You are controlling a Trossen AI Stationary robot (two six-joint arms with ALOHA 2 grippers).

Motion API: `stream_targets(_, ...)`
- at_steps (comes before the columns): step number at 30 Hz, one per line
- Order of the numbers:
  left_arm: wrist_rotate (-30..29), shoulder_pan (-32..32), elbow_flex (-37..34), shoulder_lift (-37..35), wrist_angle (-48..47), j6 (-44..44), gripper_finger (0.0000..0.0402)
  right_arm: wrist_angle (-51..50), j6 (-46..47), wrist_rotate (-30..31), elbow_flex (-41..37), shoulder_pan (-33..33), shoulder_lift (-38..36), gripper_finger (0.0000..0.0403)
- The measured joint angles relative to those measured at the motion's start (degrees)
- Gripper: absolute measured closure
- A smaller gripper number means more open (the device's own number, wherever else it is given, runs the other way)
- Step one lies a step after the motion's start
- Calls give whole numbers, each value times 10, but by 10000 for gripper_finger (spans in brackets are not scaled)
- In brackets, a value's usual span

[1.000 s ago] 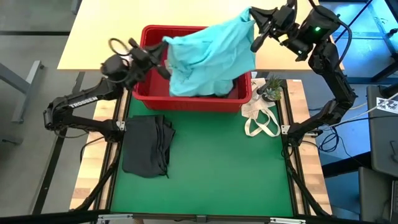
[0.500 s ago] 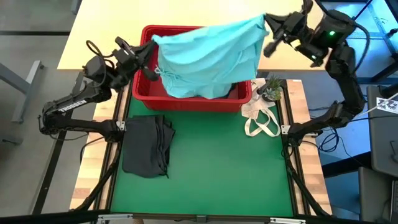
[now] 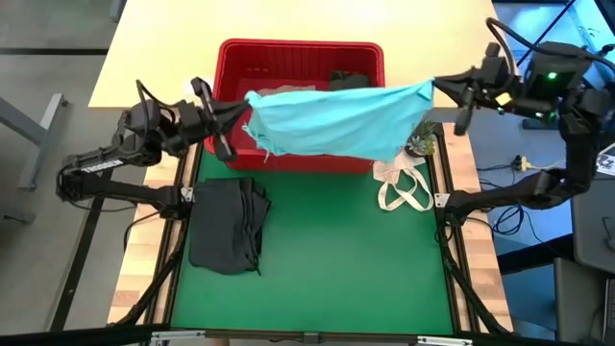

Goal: Fold Laundry from Bin
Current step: Fold the blue shorts from the red laundry bin

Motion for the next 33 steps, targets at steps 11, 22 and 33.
stream_targets(11,36,-85,0,0,-105,-3,401,-32,73,-114,-73,0,-61,403)
stream_targets(22,40,-187,0,0,-230,-72,401,198,140,-189,-449,0,-223,403)
stream_targets(33,34,-255,0,17,-321,-182,401,241,225,-205,-641,0,-348,403)
